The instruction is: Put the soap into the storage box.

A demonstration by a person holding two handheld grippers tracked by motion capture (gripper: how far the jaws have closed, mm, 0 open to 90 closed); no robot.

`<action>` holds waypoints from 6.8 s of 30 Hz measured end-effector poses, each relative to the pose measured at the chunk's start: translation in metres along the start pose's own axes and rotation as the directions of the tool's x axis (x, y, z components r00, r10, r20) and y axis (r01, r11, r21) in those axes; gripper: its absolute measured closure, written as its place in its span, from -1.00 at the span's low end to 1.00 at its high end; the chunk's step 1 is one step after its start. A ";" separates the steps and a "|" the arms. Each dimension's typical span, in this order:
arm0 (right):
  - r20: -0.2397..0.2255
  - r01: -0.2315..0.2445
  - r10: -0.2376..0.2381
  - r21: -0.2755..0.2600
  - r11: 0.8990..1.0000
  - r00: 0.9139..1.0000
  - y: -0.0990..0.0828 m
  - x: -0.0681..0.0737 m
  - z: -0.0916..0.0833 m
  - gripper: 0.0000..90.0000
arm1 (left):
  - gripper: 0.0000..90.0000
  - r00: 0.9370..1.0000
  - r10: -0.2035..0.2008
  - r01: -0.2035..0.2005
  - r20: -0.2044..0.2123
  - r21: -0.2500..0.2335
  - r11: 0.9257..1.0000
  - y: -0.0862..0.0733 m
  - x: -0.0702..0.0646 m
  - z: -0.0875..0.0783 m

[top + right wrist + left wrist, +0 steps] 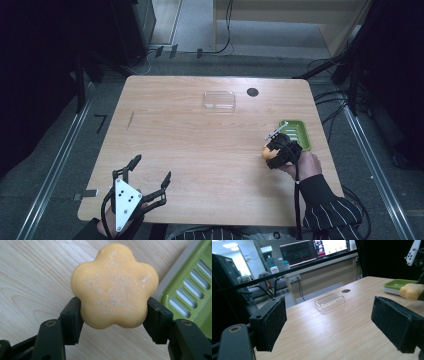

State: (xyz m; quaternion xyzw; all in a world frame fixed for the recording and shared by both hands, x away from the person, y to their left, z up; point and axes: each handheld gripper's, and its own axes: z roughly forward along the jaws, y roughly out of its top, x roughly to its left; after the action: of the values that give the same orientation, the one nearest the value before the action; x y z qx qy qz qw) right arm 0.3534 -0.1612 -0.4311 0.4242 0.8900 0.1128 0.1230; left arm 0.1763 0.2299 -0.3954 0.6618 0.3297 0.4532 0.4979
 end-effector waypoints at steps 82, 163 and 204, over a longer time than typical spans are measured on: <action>0.101 -0.195 0.196 -0.024 0.981 0.975 -0.001 -0.088 0.001 -0.10 | -0.71 1.000 0.017 -0.018 0.010 0.006 1.000 0.000 -0.001 0.001; 0.108 -0.247 0.236 0.099 0.964 0.966 0.018 -0.098 0.026 -0.35 | -0.71 1.000 0.013 -0.013 0.010 0.004 1.000 0.000 -0.001 0.001; -0.011 -0.085 0.087 0.113 0.990 0.996 -0.026 -0.018 -0.009 -0.88 | -0.71 1.000 0.014 -0.014 0.010 0.003 1.000 0.000 -0.001 0.001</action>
State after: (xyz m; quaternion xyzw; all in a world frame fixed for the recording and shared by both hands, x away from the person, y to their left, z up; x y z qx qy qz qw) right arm 0.3423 -0.1922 -0.4281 0.4677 0.8768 0.0712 0.0866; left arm 0.1770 0.2284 -0.3959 0.6672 0.3231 0.4527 0.4954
